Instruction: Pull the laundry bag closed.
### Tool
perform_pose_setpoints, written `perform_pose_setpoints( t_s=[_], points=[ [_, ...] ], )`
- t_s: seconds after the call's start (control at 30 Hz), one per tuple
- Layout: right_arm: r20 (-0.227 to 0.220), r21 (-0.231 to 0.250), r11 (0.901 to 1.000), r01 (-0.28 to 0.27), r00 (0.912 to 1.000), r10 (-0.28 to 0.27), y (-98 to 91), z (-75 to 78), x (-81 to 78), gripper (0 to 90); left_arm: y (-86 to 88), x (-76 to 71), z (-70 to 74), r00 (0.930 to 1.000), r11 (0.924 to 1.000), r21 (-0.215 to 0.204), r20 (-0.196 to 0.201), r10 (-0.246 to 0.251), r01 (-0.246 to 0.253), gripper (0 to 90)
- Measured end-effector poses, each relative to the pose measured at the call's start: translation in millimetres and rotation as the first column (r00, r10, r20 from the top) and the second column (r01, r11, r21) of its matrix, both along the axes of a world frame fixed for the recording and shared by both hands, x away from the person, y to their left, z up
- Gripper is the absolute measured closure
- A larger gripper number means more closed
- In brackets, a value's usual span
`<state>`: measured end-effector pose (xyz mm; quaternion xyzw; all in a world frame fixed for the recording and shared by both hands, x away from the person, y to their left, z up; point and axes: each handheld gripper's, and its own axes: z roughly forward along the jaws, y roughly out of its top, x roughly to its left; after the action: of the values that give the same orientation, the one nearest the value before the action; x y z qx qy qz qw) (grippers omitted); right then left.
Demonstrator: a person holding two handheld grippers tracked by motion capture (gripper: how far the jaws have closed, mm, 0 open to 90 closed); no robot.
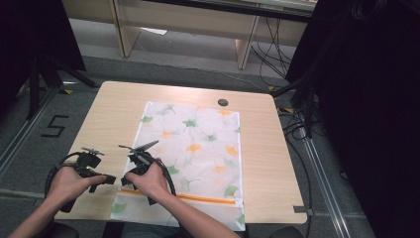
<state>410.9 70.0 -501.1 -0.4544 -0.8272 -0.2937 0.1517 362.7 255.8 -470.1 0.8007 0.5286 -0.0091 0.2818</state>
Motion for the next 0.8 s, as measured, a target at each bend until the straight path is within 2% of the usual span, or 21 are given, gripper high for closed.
perform_pose_setpoints(
  t_s=[0.03,0.07,0.1,0.13,0.17,0.2,0.23,0.3,0.33,0.37,0.4,0.47,0.53,0.57,0.6,0.73,0.8],
  points=[
    [-0.011,-0.010,0.9999,0.003,0.9999,-0.003,1.4,0.4,0.2,74.1,1.4,-4.9,3.0,0.9985,0.9986,0.016,-0.020,-0.051,0.051,83.6],
    [-0.007,-0.006,1.0000,0.000,1.0000,0.000,5.9,-0.9,1.0,72.8,0.5,-12.5,3.6,0.9934,0.9938,0.026,-0.041,-0.107,0.109,83.7],
    [-0.027,-0.026,0.9996,-0.012,0.9996,0.011,7.6,0.2,1.5,72.5,-1.9,-16.5,2.2,0.9900,0.9908,0.029,-0.053,-0.131,0.132,83.7],
    [-0.024,-0.021,0.9998,-0.005,0.9997,0.004,10.8,-0.5,0.8,71.9,-5.1,-19.5,0.3,0.9862,0.9876,0.027,-0.065,-0.152,0.155,83.6],
    [-0.031,-0.036,0.9992,-0.019,0.9994,0.018,12.3,-0.1,1.3,71.6,-7.4,-20.8,0.0,0.9831,0.9838,0.038,-0.061,-0.172,0.175,83.6],
    [-0.021,-0.022,0.9995,-0.021,0.9996,0.021,13.9,-1.2,1.5,71.4,-10.7,-21.8,-0.5,0.9815,0.9815,0.049,-0.059,-0.182,0.185,83.5],
    [-0.036,-0.018,0.9996,-0.021,0.9991,0.021,16.5,-0.3,1.1,71.4,-12.4,-22.0,-1.3,0.9812,0.9819,0.041,-0.065,-0.182,0.185,83.5],
    [-0.026,-0.055,0.9983,-0.021,0.9995,0.020,17.2,-1.0,1.9,72.0,-13.8,-21.8,-4.2,0.9797,0.9813,0.034,-0.073,-0.187,0.190,83.3],
    [-0.034,-0.053,0.9984,-0.021,0.9992,0.019,18.8,-0.1,1.2,72.6,-14.3,-22.1,-6.0,0.9798,0.9816,0.032,-0.075,-0.185,0.188,83.2],
    [-0.031,-0.063,0.9975,-0.032,0.9991,0.030,18.7,0.5,1.6,73.5,-14.3,-22.2,-7.0,0.9796,0.9817,0.034,-0.080,-0.184,0.187,83.1],
    [-0.009,-0.072,0.9962,-0.049,0.9988,0.049,18.4,-0.7,2.3,74.4,-14.9,-22.9,-7.7,0.9809,0.9838,0.025,-0.086,-0.175,0.177,83.0],
    [-0.011,-0.070,0.9964,-0.047,0.9988,0.047,19.4,-0.3,1.6,75.2,-15.2,-22.7,-8.3,0.9801,0.9830,0.026,-0.086,-0.179,0.182,82.5],
    [-0.014,-0.096,0.9940,-0.052,0.9986,0.051,21.2,2.0,0.4,76.8,-17.5,-22.0,-10.6,0.9765,0.9792,0.035,-0.089,-0.196,0.200,82.3],
    [-0.016,-0.096,0.9938,-0.057,0.9983,0.055,21.8,2.5,-0.2,77.6,-19.3,-23.1,-11.5,0.9782,0.9819,0.028,-0.097,-0.184,0.187,82.2],
    [-0.006,-0.091,0.9940,-0.060,0.9982,0.059,22.4,1.7,-0.4,78.4,-19.4,-22.5,-12.5,0.9764,0.9792,0.037,-0.093,-0.195,0.199,82.1],
    [-0.021,-0.095,0.9940,-0.054,0.9984,0.052,22.7,3.1,-1.9,79.7,-21.1,-23.3,-13.7,0.9773,0.9799,0.052,-0.099,-0.187,0.193,82.0],
    [-0.013,-0.093,0.9927,-0.076,0.9971,0.075,19.0,4.3,-2.0,79.7,-20.4,-22.8,-14.6,0.9746,0.9782,0.046,-0.107,-0.197,0.203,82.1]
  ],
)
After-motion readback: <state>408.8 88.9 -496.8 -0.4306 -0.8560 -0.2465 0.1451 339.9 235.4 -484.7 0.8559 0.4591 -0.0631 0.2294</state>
